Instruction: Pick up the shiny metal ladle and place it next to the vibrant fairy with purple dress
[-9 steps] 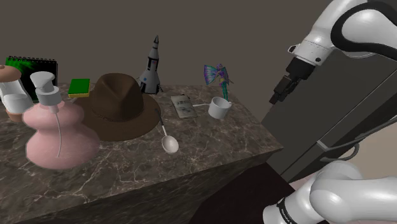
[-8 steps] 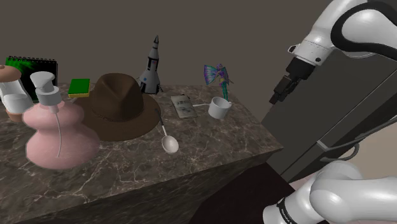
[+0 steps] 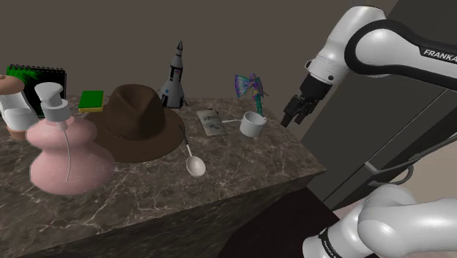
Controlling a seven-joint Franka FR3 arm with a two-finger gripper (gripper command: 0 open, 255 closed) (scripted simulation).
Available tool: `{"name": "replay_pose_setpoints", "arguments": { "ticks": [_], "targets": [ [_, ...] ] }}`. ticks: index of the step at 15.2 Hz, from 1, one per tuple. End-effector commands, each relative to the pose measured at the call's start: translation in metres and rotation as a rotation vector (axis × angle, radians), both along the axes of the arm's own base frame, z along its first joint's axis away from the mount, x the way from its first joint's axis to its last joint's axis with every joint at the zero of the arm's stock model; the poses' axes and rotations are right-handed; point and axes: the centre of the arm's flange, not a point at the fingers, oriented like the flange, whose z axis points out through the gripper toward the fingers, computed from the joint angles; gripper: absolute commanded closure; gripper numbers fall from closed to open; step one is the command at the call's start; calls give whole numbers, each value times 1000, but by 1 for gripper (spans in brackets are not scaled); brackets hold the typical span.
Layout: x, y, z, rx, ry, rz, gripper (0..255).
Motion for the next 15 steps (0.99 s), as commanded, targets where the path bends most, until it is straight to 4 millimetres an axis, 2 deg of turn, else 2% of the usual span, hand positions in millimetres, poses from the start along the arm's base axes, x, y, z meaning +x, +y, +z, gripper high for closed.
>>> {"name": "replay_pose_setpoints", "arguments": {
  "ticks": [1, 15],
  "targets": [
    [11, 22, -12, 0, -2, -19, 0],
    [102, 156, -98, -10, -11, -143, 0]
  ]
}}
